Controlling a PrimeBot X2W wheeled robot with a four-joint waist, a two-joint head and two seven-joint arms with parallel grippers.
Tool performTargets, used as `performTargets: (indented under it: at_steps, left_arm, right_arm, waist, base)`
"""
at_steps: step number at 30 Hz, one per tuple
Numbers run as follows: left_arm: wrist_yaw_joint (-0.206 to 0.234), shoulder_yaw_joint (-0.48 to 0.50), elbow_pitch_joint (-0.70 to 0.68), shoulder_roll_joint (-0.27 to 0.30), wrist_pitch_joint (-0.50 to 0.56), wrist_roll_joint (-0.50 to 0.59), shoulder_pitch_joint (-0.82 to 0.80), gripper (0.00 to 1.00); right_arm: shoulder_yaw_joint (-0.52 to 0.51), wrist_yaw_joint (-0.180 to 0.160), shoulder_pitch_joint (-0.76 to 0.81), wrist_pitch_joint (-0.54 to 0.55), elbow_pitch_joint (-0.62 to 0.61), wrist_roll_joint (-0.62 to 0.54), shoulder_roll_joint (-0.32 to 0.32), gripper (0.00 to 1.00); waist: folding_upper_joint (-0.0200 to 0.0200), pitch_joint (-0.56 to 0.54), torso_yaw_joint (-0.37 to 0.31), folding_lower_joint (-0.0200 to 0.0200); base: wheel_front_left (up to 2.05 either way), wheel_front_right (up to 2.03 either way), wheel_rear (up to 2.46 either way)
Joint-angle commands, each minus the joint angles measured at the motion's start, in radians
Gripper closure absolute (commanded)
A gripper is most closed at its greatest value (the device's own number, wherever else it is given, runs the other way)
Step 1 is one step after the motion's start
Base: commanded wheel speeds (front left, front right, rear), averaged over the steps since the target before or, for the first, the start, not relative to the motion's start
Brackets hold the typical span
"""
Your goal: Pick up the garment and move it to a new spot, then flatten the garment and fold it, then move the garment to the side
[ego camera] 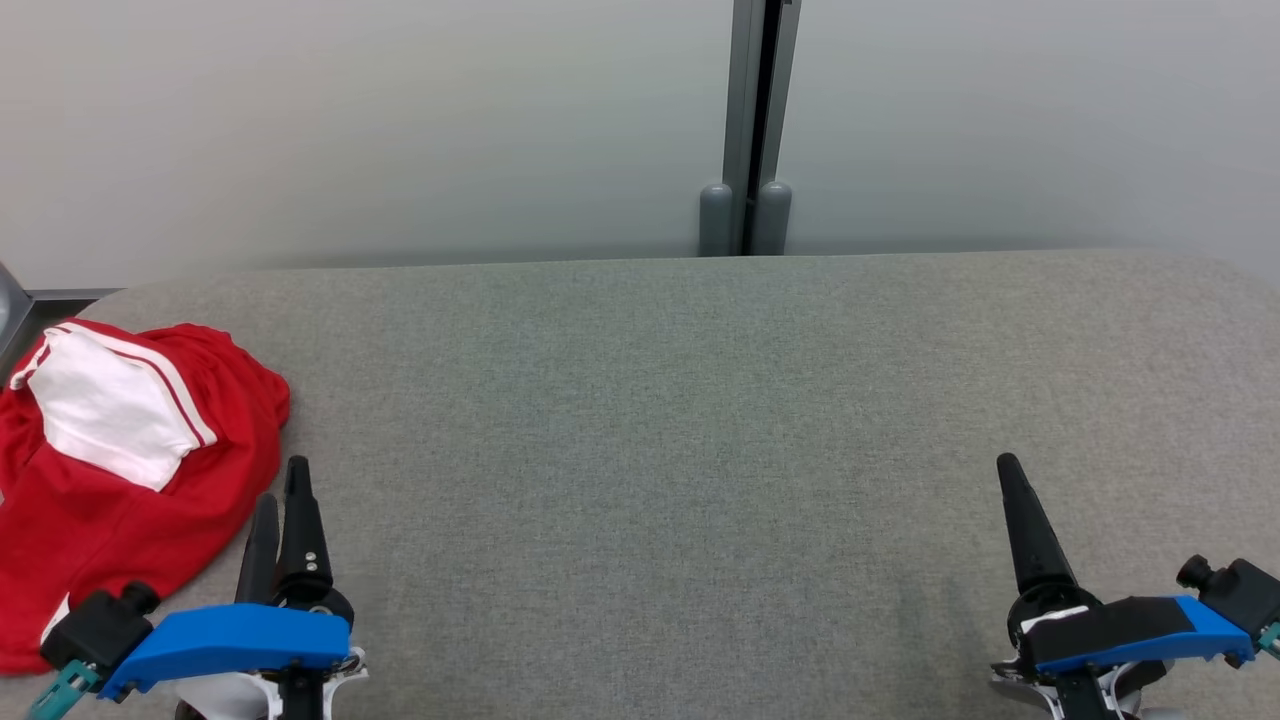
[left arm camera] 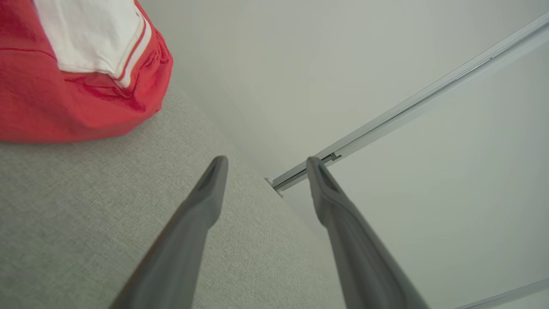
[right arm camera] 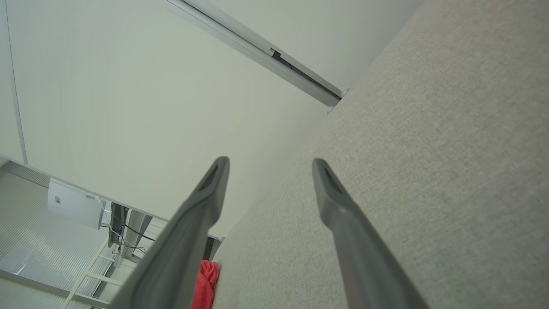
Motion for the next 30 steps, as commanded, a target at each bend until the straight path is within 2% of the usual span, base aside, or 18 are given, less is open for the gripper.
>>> performTargets:
  at_steps: [1, 13, 30]
  left_arm:
    - [0.006, -0.010, -0.021, 0.009, -0.011, 0.037, -0.029, 0.00]
    - [0.026, -0.046, -0.022, 0.010, -0.050, 0.263, -0.033, 0.00]
    - [0.052, -0.082, 0.023, 0.016, -0.096, 0.469, -0.045, 0.00]
  right_arm:
    - [0.006, 0.002, -0.028, -0.010, -0.019, -0.034, -0.006, 0.00]
    - [0.028, 0.003, -0.037, -0.050, -0.023, -0.204, -0.008, 0.00]
    - [0.047, 0.003, -0.044, -0.096, -0.002, -0.416, -0.009, 0.00]
  waist:
    - [0.0000, 0.001, 0.000, 0.0000]
    - [0.0000, 0.004, 0.004, 0.0000]
    - [0.0000, 0.006, 0.012, 0.0000]
  base:
    - [0.00, 0.00, 0.00]
    - [0.00, 0.00, 0.00]
    - [0.00, 0.00, 0.00]
